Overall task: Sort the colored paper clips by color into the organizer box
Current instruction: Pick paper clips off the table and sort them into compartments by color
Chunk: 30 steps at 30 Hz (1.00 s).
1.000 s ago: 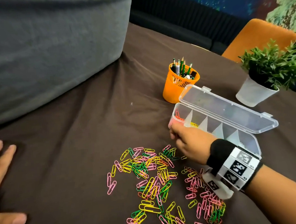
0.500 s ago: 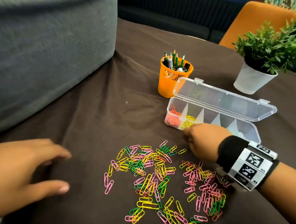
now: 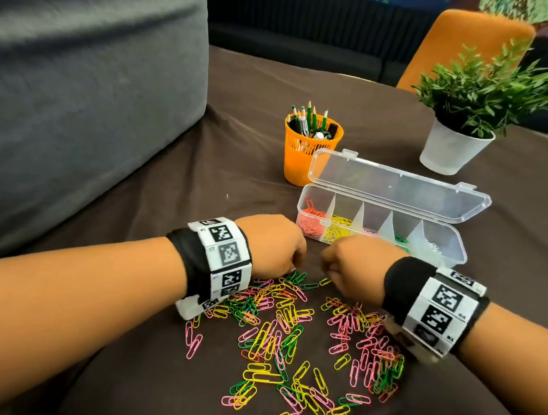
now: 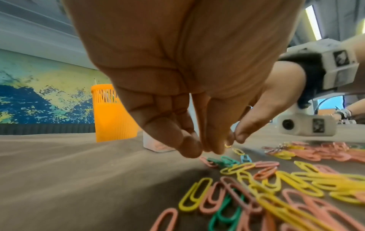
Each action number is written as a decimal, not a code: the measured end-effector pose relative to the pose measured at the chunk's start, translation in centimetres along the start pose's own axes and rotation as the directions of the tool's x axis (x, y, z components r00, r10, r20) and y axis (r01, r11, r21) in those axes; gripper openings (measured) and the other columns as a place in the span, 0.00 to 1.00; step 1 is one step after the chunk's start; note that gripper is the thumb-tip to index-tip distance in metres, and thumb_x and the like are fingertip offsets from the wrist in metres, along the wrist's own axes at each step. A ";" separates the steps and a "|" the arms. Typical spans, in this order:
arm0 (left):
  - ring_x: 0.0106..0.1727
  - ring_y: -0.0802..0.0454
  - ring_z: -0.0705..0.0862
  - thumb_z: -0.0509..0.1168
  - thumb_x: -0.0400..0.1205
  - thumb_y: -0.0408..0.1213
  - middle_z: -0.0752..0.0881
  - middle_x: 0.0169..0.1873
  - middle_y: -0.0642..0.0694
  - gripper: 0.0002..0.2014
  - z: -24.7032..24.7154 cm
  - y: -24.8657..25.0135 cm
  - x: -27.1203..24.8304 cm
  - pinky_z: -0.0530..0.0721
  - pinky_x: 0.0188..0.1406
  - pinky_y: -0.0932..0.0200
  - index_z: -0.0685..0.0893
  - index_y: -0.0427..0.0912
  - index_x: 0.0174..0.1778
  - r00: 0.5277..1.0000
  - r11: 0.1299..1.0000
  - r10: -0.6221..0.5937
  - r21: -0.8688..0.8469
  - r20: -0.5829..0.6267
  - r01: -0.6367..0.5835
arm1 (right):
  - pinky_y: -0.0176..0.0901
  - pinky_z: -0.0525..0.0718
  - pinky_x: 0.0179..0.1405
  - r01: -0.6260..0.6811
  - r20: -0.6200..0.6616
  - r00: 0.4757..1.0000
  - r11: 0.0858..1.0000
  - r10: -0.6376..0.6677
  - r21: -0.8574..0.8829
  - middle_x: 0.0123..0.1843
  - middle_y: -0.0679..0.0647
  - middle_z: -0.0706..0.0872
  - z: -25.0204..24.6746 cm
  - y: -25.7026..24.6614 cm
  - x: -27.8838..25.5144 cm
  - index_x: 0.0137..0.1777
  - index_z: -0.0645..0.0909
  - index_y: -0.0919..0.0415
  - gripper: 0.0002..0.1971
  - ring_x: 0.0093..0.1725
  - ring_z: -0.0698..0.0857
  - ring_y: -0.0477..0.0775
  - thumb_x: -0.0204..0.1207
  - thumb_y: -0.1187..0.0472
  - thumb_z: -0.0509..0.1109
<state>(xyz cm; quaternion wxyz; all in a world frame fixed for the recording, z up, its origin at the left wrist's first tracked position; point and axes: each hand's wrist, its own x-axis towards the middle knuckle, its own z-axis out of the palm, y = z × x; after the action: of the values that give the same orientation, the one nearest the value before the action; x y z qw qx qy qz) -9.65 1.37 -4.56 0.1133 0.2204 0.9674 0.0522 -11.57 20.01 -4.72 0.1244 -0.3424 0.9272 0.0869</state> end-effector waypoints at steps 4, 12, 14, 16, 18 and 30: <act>0.40 0.57 0.79 0.70 0.80 0.47 0.83 0.32 0.60 0.11 0.0 -0.3 0.7 0.70 0.37 0.63 0.89 0.57 0.58 0.997 0.998 0.059 0.017 0.050 -0.060 | 0.47 0.84 0.50 0.083 0.003 0.996 0.988 -0.084 0.131 0.49 0.51 0.86 0.6 -1.9 0.7 0.51 0.83 0.49 0.06 0.50 0.84 0.56 0.78 0.52 0.67; 0.34 0.60 0.79 0.76 0.76 0.51 0.85 0.35 0.56 0.13 1.1 -2.0 1.4 0.74 0.33 0.63 0.88 0.47 0.48 0.993 0.984 -0.014 -0.174 0.117 0.035 | 0.45 0.79 0.39 -0.026 0.086 0.996 0.872 -0.019 0.489 0.33 0.46 0.83 0.9 0.1 1.1 0.39 0.80 0.55 0.05 0.33 0.79 0.47 0.73 0.56 0.71; 0.31 0.60 0.80 0.76 0.76 0.53 0.87 0.34 0.53 0.14 1.0 -2.7 1.4 0.75 0.33 0.64 0.88 0.45 0.43 0.988 0.964 -0.029 -0.256 0.152 0.068 | 0.44 0.78 0.30 -0.067 0.086 0.996 0.591 -0.005 0.804 0.37 0.54 0.88 0.8 0.6 1.0 0.37 0.75 0.59 0.05 0.27 0.78 0.48 0.72 0.63 0.67; 0.28 0.60 0.80 0.75 0.78 0.52 0.87 0.32 0.53 0.13 0.4 -3.5 1.1 0.76 0.31 0.68 0.87 0.45 0.41 0.987 0.937 -0.035 -0.338 0.160 0.088 | 0.37 0.75 0.20 -0.101 0.102 0.995 0.193 0.007 0.976 0.40 0.64 0.89 0.6 0.9 0.9 0.38 0.72 0.62 0.07 0.23 0.78 0.50 0.73 0.73 0.61; 0.28 0.57 0.83 0.75 0.80 0.43 0.88 0.32 0.49 0.10 -0.2 -4.3 0.6 0.80 0.30 0.68 0.84 0.42 0.40 0.988 0.828 -0.059 -0.547 0.140 0.126 | 0.35 0.74 0.18 -0.105 0.100 0.993 0.081 0.059 0.991 0.37 0.64 0.87 0.6 1.2 0.9 0.39 0.72 0.63 0.09 0.23 0.78 0.50 0.73 0.77 0.61; 0.28 0.53 0.76 0.62 0.79 0.28 0.79 0.29 0.46 0.05 -0.5 -5.9 -2.9 0.76 0.25 0.62 0.81 0.37 0.40 0.904 0.205 -0.319 -0.911 0.284 0.359 | 0.45 0.83 0.47 -0.083 0.047 0.996 0.969 0.074 0.234 0.44 0.53 0.87 0.7 -1.9 3.2 0.42 0.83 0.57 0.06 0.47 0.85 0.58 0.77 0.55 0.69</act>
<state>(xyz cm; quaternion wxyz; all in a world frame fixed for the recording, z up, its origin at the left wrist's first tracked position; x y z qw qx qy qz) -9.72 -5.20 -4.39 0.2460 -0.1064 0.7662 0.5841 -12.50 16.79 -6.45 0.1782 -0.2865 0.9413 -0.0123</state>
